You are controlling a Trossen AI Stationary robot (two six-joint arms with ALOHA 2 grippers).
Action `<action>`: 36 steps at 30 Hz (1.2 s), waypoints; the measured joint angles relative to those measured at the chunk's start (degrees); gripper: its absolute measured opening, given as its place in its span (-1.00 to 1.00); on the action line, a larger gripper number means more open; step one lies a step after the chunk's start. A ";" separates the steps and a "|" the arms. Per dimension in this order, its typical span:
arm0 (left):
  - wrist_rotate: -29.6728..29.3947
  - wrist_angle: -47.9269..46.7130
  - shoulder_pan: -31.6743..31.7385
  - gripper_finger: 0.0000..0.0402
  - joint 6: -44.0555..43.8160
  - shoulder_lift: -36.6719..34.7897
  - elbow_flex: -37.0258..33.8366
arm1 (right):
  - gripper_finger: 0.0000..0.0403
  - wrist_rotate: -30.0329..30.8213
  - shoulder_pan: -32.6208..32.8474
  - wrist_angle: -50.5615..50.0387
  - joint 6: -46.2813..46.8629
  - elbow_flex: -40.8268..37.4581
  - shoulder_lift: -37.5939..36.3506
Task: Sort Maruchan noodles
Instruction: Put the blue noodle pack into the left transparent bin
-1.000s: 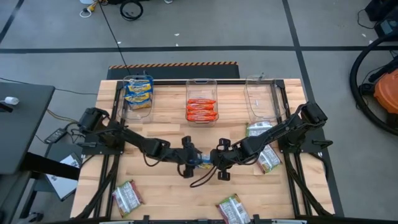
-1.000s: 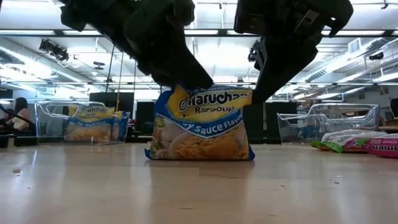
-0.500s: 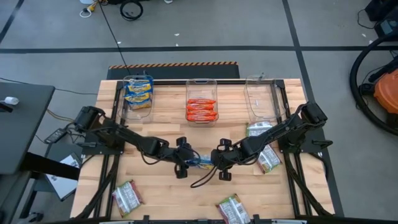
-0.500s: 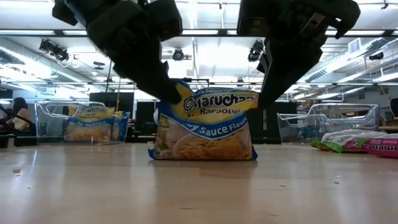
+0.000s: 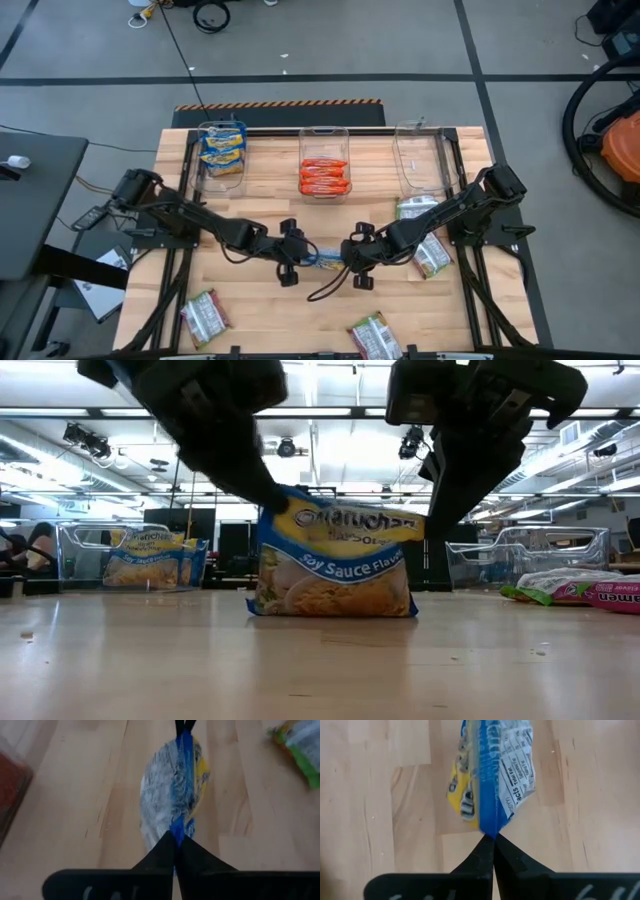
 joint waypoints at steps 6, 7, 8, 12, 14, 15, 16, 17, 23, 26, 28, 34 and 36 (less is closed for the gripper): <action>-0.22 -4.89 -0.65 -0.94 -0.02 -2.49 0.00 | -0.96 0.00 -0.02 1.51 -0.05 0.09 -0.07; -0.26 -4.86 -0.65 -0.93 0.04 -2.63 0.01 | -0.96 -0.04 -0.04 1.63 -0.20 0.11 -0.07; -0.19 -4.62 -0.73 -0.91 0.39 -2.63 0.02 | -0.96 -0.02 -0.02 1.68 -0.26 0.09 -0.07; 0.99 -4.91 -1.01 -0.75 3.33 -2.63 -0.07 | -0.96 -0.53 0.00 1.64 -0.37 0.00 -0.07; 0.99 -4.69 -1.01 -0.61 3.50 -2.63 -0.07 | -0.96 -0.35 -0.02 1.77 -0.37 0.00 -0.07; 0.81 -4.41 -0.88 -0.53 3.52 -2.63 -0.07 | -0.96 -0.33 -0.08 1.87 -0.35 0.00 -0.07; 0.34 -3.30 -0.82 -0.45 3.53 -2.63 -0.09 | -0.96 -0.22 -0.19 1.93 -0.37 0.00 -0.07; 0.04 -1.61 -0.79 -0.36 3.69 -2.63 -0.09 | -0.96 -0.16 -0.30 2.06 -0.35 0.00 -0.07; -2.87 13.24 -0.83 0.10 9.74 -1.61 -0.07 | -0.96 0.02 -1.37 2.59 -0.02 0.00 -0.07; -3.10 16.46 -0.06 0.18 11.81 0.97 0.02 | -0.96 0.04 -1.80 3.56 0.00 0.00 -0.07; -3.13 17.12 1.01 0.17 11.67 3.23 -0.04 | -0.96 0.04 -2.01 4.27 0.04 0.00 -0.07; -1.37 16.10 3.49 0.01 9.40 6.00 -0.09 | -0.96 -0.20 -2.69 4.63 1.09 0.00 -0.12; 0.57 14.56 4.02 -0.06 8.96 5.60 -0.07 | -0.96 -0.20 -2.64 4.53 1.01 0.00 -0.61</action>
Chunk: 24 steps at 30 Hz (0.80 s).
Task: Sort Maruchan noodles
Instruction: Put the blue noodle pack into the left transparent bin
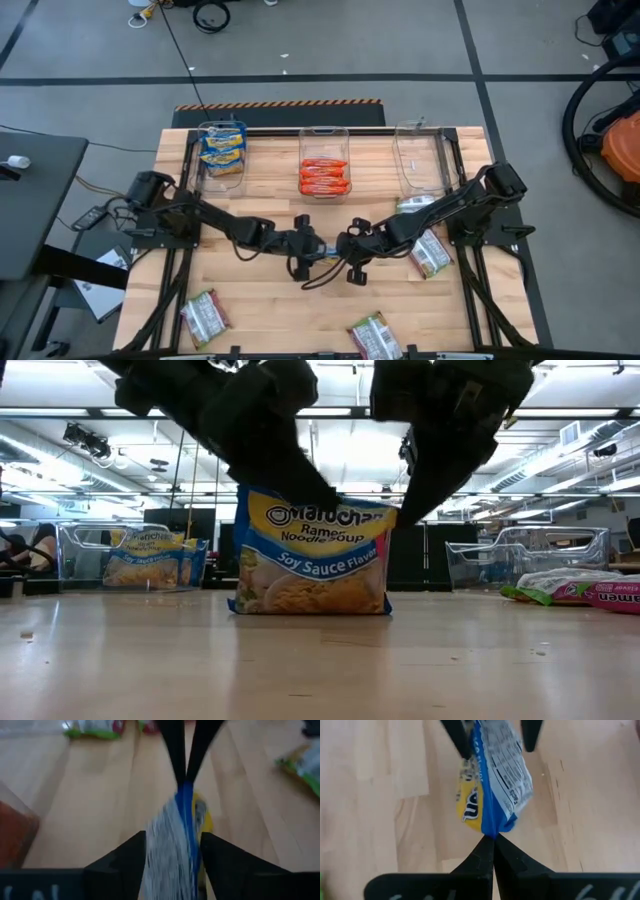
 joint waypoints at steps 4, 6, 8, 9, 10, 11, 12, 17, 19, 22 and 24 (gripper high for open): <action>4.33 -3.02 0.81 -0.21 -1.28 -0.34 0.07 | -0.96 1.22 0.02 0.20 -0.79 0.13 -0.71; 5.91 -3.68 0.96 -0.27 -1.66 -0.34 0.07 | -0.96 2.38 -0.05 0.78 -0.98 0.13 -1.19; 5.92 -3.55 0.97 -0.32 -1.60 -0.34 0.07 | -0.96 3.15 -0.30 1.33 -1.37 0.20 -1.42; 5.71 -3.46 0.95 -0.34 -1.55 -0.34 0.06 | -0.96 3.39 -0.36 1.72 -1.76 0.20 -1.42; 5.53 -2.96 0.95 -0.37 -1.46 -0.34 0.04 | -0.96 3.66 -0.37 1.92 -2.35 0.21 -1.42; 5.46 -2.28 0.95 -0.41 -1.39 -0.34 0.05 | -0.96 3.87 -0.35 2.40 -2.98 0.20 -1.42; 5.44 -2.02 0.95 -0.45 -1.09 -0.34 0.09 | -0.96 3.93 -0.31 3.27 -3.73 0.20 -1.42; 5.27 -2.91 0.95 -0.88 0.09 -0.36 0.09 | -0.87 8.01 0.44 2.93 -5.51 0.22 -2.74; 5.27 -4.35 0.95 -0.95 0.09 -1.04 0.04 | -0.80 11.21 1.01 0.88 -5.40 0.22 -4.49; 4.86 -7.52 0.95 -0.96 0.13 -3.43 0.04 | -0.68 15.76 2.55 -0.97 -5.28 0.22 -6.78; 4.21 -11.78 0.93 -0.97 0.79 -6.52 0.01 | -0.61 17.02 3.68 -1.56 -4.19 0.23 -8.07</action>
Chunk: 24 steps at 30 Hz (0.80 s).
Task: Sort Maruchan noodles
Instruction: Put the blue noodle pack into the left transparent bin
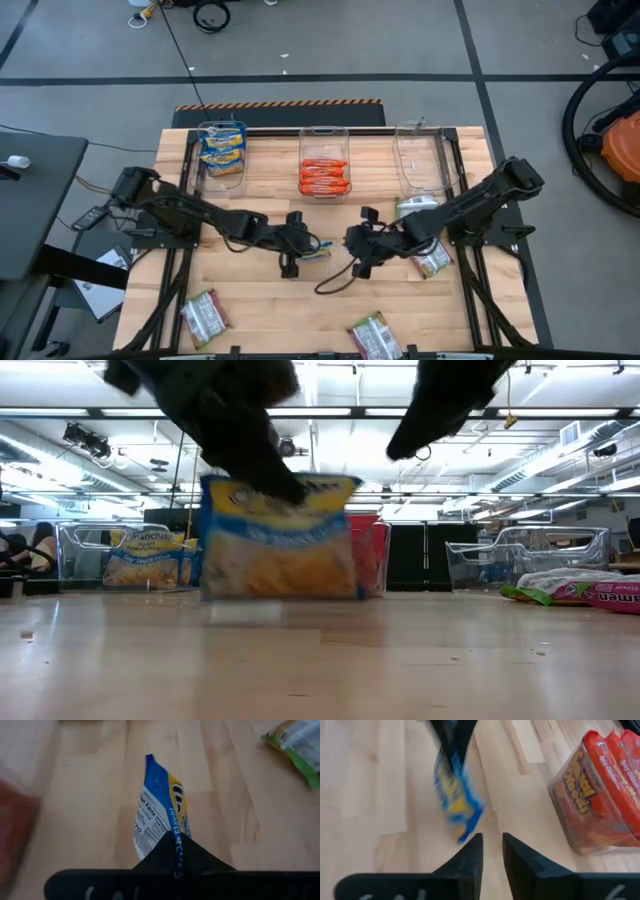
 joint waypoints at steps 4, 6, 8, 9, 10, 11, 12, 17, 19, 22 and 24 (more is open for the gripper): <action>-0.96 -11.14 0.02 -0.98 4.31 -9.55 0.01 | -0.53 0.01 1.45 -1.35 3.08 0.01 -1.09; -1.35 -17.93 0.12 -0.98 7.66 -14.99 0.10 | -0.52 -0.01 2.16 -2.17 4.10 0.01 -0.95; -2.02 -26.61 0.13 -0.98 11.40 -21.06 0.01 | -0.52 -0.32 2.80 -1.86 5.22 0.03 -0.37; -2.61 -29.96 0.13 -0.99 13.61 -24.01 0.02 | -0.52 -0.42 3.17 -2.49 5.99 0.02 -0.16; -3.25 -33.42 0.13 -0.99 15.70 -27.05 0.07 | -0.52 -0.47 3.41 -3.16 6.59 -0.04 0.04; -4.61 -37.39 0.11 -0.99 17.30 -30.19 0.08 | -0.52 -0.46 3.57 -2.95 7.25 -0.04 0.28; -6.64 -41.39 0.13 -0.99 18.13 -33.13 0.06 | -0.52 -0.40 3.79 -2.68 7.80 -0.01 0.42; -16.51 -55.31 3.50 -0.99 23.52 -43.80 0.03 | -0.52 -0.03 4.37 -3.16 9.41 -0.01 0.98; -18.71 -57.16 5.85 -0.99 27.13 -46.48 0.06 | -0.52 -0.03 4.41 -2.89 9.43 -0.01 1.11; -20.88 -58.90 9.88 -0.99 34.01 -48.17 0.03 | -0.52 0.05 4.38 -2.87 9.46 -0.01 1.22; -22.09 -60.39 13.29 -1.00 37.27 -48.41 0.03 | -0.52 0.14 4.38 -2.42 9.52 -0.01 1.22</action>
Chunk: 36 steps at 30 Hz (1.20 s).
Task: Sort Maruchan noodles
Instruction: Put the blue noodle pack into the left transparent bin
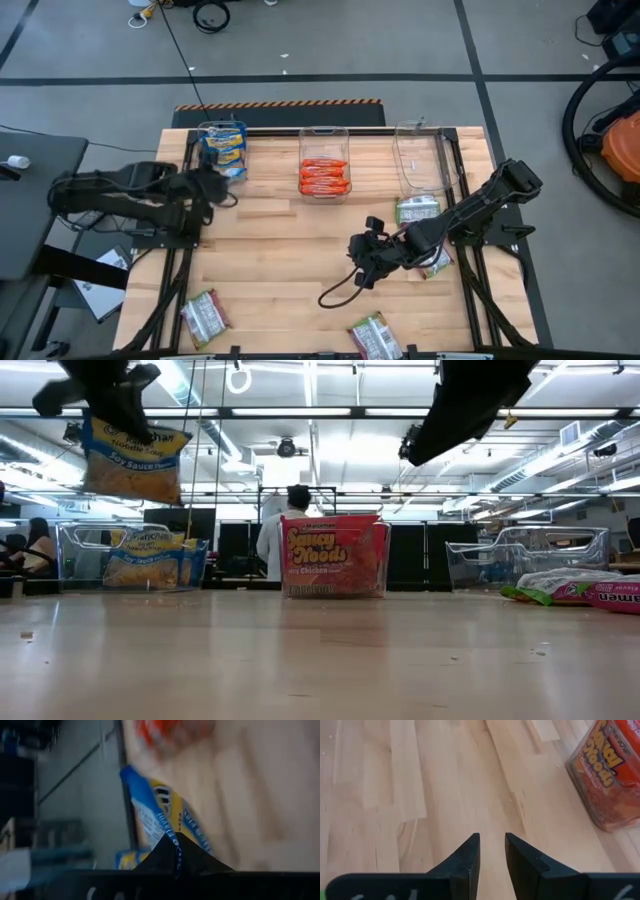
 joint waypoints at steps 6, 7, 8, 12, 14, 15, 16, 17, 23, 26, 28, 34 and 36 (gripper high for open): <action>-0.23 -4.29 11.23 -1.00 5.47 2.54 -2.30 | -0.52 0.10 0.00 0.31 0.98 -0.33 0.00; -0.27 -3.98 12.78 -1.00 6.26 2.87 -3.03 | -0.52 0.24 0.01 0.47 1.01 -0.57 0.00; -0.43 -3.26 14.22 -1.00 7.25 3.17 -3.86 | -0.52 0.31 0.05 0.42 1.19 -0.82 0.00; -0.87 2.51 19.01 -1.00 12.41 3.44 -7.69 | -0.52 0.29 0.07 0.61 3.31 -1.97 0.00; -0.92 4.91 21.10 -1.00 14.55 3.44 -9.22 | -0.52 0.28 0.23 0.58 4.44 -2.69 0.00; -0.31 6.07 22.08 -1.00 14.81 3.45 -9.97 | -0.52 0.23 0.34 0.71 5.00 -3.04 0.00; 0.87 7.42 22.99 -1.00 14.83 3.43 -10.70 | -0.52 0.06 0.47 1.03 5.52 -3.50 0.00; 2.27 9.19 23.67 -1.00 14.96 3.43 -11.65 | -0.52 -0.09 0.62 1.10 6.09 -3.95 0.00; 5.88 19.41 26.65 -0.99 20.94 3.51 -19.12 | -0.52 -0.15 1.05 1.36 8.49 -5.05 0.00; 7.96 23.02 28.77 -0.98 23.42 3.86 -20.35 | -0.52 -0.16 1.03 1.92 8.70 -5.05 0.00; 9.45 25.78 30.67 -0.98 24.01 4.22 -20.37 | -0.52 -0.15 1.03 2.07 8.56 -5.05 0.00; 12.71 29.27 37.02 -0.98 23.74 7.35 -20.35 | -0.52 -0.13 0.22 3.16 8.23 -5.05 0.00; 13.43 28.92 38.95 -0.98 22.84 9.19 -20.35 | -0.52 -0.09 -0.05 3.32 7.56 -5.05 0.00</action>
